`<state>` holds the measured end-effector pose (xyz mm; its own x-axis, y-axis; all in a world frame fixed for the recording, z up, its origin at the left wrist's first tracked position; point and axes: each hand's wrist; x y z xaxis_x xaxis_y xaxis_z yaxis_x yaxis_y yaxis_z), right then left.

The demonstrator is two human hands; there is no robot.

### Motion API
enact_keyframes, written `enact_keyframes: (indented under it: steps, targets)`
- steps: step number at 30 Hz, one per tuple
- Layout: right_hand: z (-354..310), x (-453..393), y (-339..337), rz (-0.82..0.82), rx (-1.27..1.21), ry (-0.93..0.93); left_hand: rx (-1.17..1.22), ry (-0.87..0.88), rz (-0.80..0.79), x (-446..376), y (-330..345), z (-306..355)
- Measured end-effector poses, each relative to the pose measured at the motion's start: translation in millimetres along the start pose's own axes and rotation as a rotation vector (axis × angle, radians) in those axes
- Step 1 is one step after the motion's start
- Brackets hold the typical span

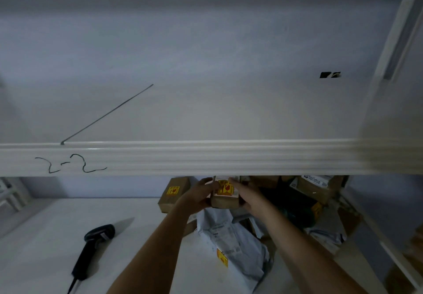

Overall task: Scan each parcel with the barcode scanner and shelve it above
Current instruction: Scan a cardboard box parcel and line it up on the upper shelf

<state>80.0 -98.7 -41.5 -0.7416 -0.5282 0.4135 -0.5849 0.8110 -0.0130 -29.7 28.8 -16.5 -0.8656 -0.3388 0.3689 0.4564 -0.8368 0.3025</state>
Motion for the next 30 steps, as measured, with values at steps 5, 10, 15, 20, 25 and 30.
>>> enact_keyframes:
  steps: [5, 10, 15, 20, 25, 30]
  targets:
    - [19, 7, 14, -0.265, 0.070, -0.040, -0.240, -0.022, -0.040, 19, -28, -7]
    - [31, 20, 48, -0.333, 0.045, -0.032, -0.314, -0.014, 0.013, 47, -65, -14]
    - [41, 38, 97, -0.307, 0.075, -0.057, -0.317, -0.008, 0.066, 84, -106, -19]
    - [51, 66, 151, -0.295, 0.063, -0.082, -0.298, -0.025, 0.164, 121, -162, -28]
    - [67, 93, 209, -0.189, 0.094, -0.090, -0.156, -0.063, 0.412, 168, -240, -43]
    - [87, 102, 260, -0.077, 0.098, -0.089, -0.110, -0.113, 0.601, 201, -301, -61]
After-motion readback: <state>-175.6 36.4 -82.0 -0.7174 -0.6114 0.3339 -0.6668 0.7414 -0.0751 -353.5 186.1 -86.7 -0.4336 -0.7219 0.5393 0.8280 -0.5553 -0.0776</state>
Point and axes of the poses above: each hand's wrist, its own x-axis away from the middle knuckle, its own y-axis out of the palm, z = x × y, and after that the axes turned 5 degrees about x, right-handed
